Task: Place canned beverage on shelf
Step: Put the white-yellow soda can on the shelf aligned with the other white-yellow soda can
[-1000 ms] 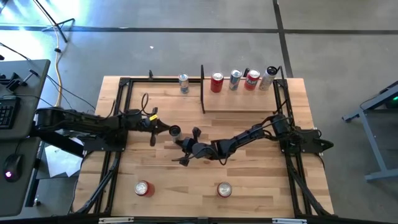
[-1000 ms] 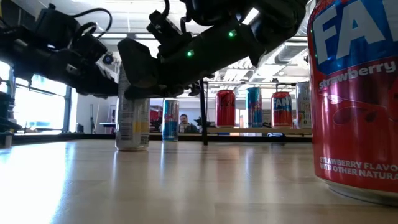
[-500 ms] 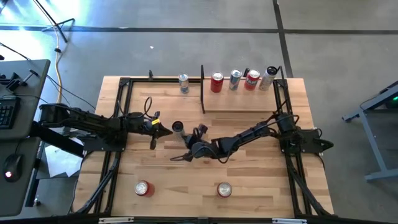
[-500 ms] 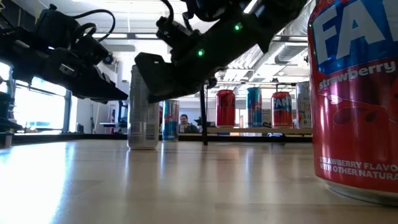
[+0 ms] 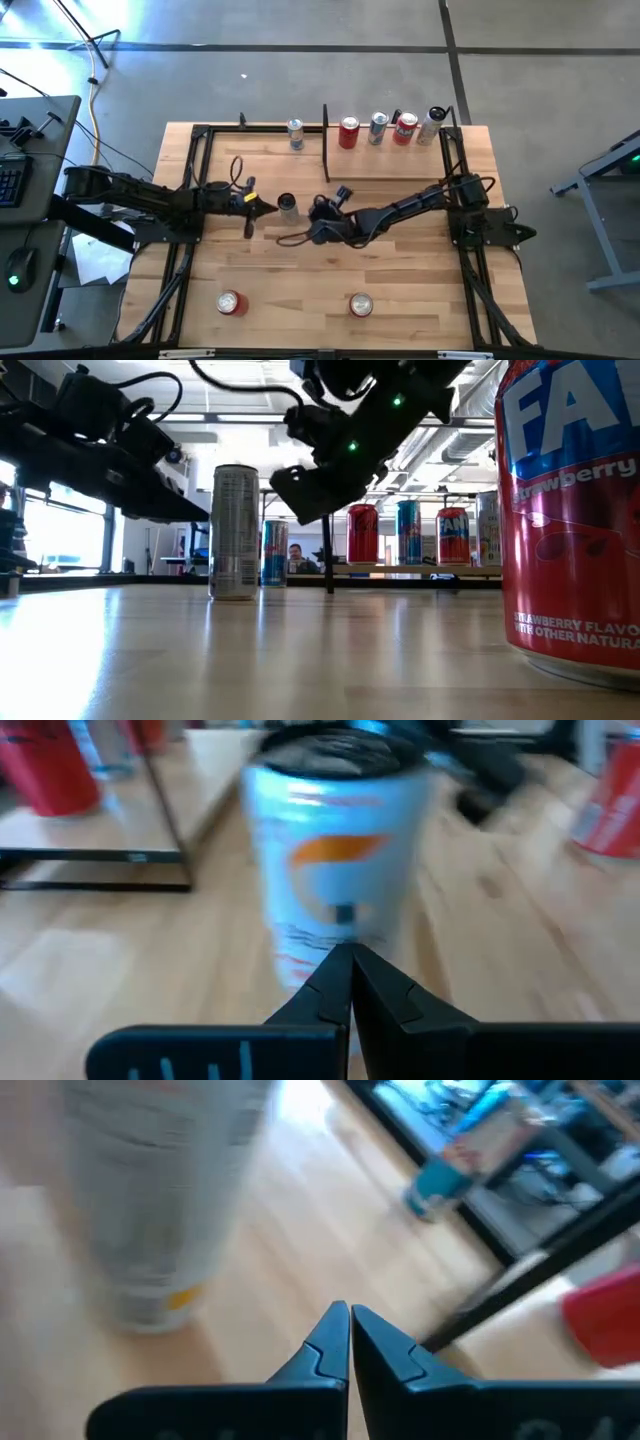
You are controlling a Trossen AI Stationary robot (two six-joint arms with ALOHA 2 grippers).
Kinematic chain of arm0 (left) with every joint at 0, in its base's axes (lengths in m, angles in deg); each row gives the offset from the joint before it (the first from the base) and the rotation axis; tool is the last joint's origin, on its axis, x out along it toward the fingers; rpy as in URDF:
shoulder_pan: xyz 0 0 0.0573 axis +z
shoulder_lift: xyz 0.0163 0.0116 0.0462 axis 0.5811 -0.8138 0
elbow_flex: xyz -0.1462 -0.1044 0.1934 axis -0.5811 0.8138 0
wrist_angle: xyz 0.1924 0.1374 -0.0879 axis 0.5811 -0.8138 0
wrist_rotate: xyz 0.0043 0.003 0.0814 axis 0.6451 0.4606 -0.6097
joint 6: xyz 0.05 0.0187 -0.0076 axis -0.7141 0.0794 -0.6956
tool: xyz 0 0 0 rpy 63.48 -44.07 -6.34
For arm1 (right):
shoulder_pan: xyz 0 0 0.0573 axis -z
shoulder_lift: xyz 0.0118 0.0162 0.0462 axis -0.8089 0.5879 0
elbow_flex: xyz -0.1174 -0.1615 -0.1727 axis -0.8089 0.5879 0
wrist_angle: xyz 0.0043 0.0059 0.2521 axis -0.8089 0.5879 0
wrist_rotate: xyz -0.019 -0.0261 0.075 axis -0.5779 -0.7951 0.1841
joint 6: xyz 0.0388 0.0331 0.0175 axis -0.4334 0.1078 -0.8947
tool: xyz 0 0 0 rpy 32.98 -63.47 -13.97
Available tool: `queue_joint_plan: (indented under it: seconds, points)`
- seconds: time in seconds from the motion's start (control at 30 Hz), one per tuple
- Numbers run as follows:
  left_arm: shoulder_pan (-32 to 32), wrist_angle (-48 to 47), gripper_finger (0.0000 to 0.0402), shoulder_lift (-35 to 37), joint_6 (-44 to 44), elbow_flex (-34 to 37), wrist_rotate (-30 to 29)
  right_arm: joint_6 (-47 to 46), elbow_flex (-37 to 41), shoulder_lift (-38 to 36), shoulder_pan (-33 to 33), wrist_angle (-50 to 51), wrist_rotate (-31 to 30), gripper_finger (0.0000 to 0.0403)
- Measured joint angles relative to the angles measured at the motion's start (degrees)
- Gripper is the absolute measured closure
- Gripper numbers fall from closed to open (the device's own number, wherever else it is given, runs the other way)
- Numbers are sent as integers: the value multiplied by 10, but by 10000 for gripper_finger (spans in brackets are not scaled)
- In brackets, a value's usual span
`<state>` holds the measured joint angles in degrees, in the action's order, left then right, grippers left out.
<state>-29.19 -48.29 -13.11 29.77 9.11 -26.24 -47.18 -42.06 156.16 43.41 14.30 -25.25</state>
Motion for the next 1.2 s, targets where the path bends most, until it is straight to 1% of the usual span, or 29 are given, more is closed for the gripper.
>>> queue_joint_plan:
  seconds: [0.07, 0.17, 0.23, 0.3, 0.43, 0.47, 0.53, 0.63, 0.77, 0.83, 0.97, 1.1, 1.2]
  points:
    - [17, 8, 401, 0, -3, 0, 2, 5, 10, 0, -8, -21, 14, 403]
    - [47, 7, 401, 0, -8, 0, 22, 10, 27, 0, -24, -57, 17, 403]
    - [66, 7, 401, 0, -10, 0, 34, 11, 38, 0, -36, -100, 21, 403]
    - [86, 13, 401, 0, -13, 0, 52, 29, 56, 1, -44, -172, 51, 403]
    - [119, 31, 401, 0, -26, 0, 92, 75, 104, 2, -47, -357, 163, 403]
    - [126, 38, 401, 0, -29, 0, 95, 87, 115, 2, -45, -401, 177, 403]
    - [137, 53, 401, 0, -28, 0, 102, 106, 130, 2, -36, -455, 180, 403]
    - [148, 55, 401, 0, -11, -11, 127, 115, 139, 2, -19, -483, 187, 403]
    - [148, 49, 401, -6, -25, -33, 131, 100, 139, 2, -6, -483, 229, 403]
    - [149, 49, 401, -14, -33, -43, 131, 96, 139, 2, -6, -486, 234, 403]
    - [156, 49, 401, -43, -39, -54, 130, 95, 139, 10, -16, -510, 234, 403]
    - [170, 60, 401, -79, -43, -55, 130, 108, 114, 58, -25, -545, 234, 403]
    - [180, 94, 401, -108, -41, -55, 146, 116, 87, 91, -27, -549, 195, 403]
